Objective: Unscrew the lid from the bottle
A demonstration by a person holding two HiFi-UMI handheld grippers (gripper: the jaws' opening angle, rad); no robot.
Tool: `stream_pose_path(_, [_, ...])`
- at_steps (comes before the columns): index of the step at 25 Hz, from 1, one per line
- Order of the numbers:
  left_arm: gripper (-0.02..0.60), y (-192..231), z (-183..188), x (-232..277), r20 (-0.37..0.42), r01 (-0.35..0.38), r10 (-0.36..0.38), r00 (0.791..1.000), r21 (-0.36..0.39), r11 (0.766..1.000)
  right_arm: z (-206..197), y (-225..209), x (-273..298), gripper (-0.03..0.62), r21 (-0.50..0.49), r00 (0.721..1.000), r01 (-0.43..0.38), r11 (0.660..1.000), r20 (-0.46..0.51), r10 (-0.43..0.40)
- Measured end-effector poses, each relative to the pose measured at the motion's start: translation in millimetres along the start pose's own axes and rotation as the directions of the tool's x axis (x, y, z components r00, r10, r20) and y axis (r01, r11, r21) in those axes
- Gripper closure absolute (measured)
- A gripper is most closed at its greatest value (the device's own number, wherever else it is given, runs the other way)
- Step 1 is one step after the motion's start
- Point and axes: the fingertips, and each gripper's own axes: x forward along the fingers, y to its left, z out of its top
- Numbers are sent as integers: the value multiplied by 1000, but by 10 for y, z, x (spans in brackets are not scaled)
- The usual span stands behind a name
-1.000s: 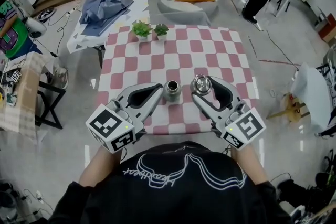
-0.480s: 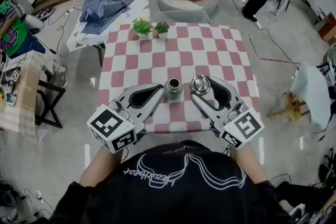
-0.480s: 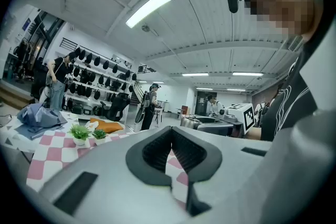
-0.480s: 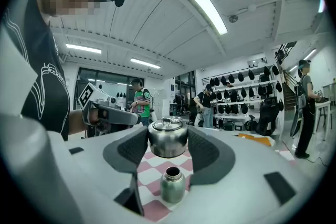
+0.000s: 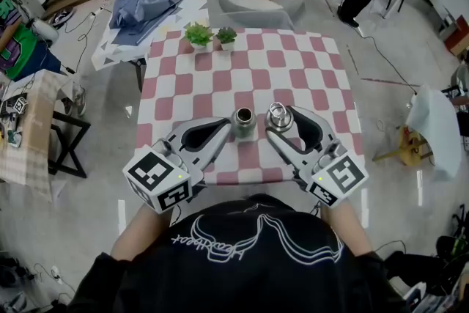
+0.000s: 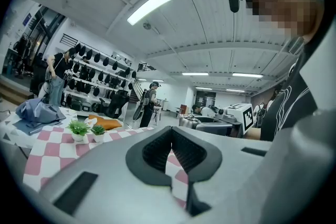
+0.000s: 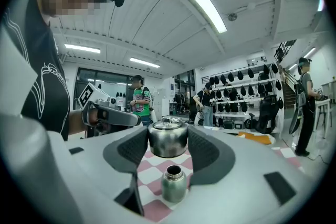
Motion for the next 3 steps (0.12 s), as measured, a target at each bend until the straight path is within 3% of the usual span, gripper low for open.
stream_pose_path(3, [575, 19, -29, 10, -2, 1, -1, 1000, -5, 1000, -16, -12, 15, 350, 6, 1000, -1, 1000, 2, 1])
